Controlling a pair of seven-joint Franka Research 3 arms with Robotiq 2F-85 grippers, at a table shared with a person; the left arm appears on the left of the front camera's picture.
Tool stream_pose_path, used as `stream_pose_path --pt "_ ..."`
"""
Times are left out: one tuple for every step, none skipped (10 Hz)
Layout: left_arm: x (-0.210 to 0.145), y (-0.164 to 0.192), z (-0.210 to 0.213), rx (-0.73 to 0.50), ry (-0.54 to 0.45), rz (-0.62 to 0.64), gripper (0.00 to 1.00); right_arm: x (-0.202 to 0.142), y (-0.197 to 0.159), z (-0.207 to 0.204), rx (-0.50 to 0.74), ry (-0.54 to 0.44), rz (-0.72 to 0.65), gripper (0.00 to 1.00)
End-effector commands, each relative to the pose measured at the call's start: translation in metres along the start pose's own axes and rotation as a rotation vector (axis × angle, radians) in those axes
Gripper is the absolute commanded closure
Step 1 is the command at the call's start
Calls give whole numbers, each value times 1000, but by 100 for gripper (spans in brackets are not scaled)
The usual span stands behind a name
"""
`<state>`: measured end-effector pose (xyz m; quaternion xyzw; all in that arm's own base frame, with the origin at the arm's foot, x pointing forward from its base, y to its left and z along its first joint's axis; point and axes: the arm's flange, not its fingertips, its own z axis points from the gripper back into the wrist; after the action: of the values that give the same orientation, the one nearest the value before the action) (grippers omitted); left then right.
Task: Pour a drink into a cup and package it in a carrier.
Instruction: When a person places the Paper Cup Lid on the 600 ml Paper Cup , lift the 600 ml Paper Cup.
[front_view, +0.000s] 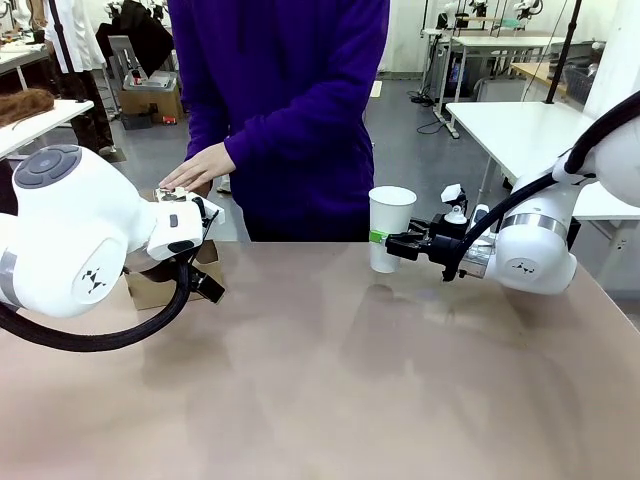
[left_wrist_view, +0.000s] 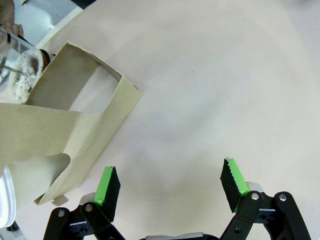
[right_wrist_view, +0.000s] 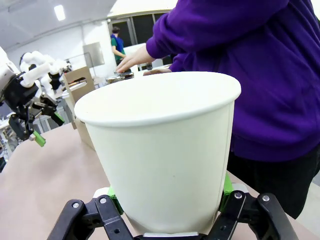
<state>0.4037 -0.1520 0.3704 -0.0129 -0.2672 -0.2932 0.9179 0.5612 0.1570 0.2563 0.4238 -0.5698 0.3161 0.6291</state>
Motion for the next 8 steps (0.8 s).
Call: stream_pose_path --pt "0 0 0 -2 -1 2 0 5 3 0 0 -4 4 20" --pt "0 0 0 -2 -1 2 0 5 3 0 0 -4 4 20" --pt "0 0 0 -2 -1 2 0 5 3 0 0 -4 4 20" --pt "0 0 0 -2 -1 2 0 5 3 0 0 -4 4 20" --pt "0 0 0 -2 -1 2 0 5 3 0 0 -4 4 20" --pt "0 0 0 -2 -1 2 0 5 3 0 0 -4 4 20" --pt "0 0 0 -2 -1 2 0 5 3 0 0 -4 4 20" --pt "0 0 0 -2 -1 2 0 5 3 0 0 -4 4 20"
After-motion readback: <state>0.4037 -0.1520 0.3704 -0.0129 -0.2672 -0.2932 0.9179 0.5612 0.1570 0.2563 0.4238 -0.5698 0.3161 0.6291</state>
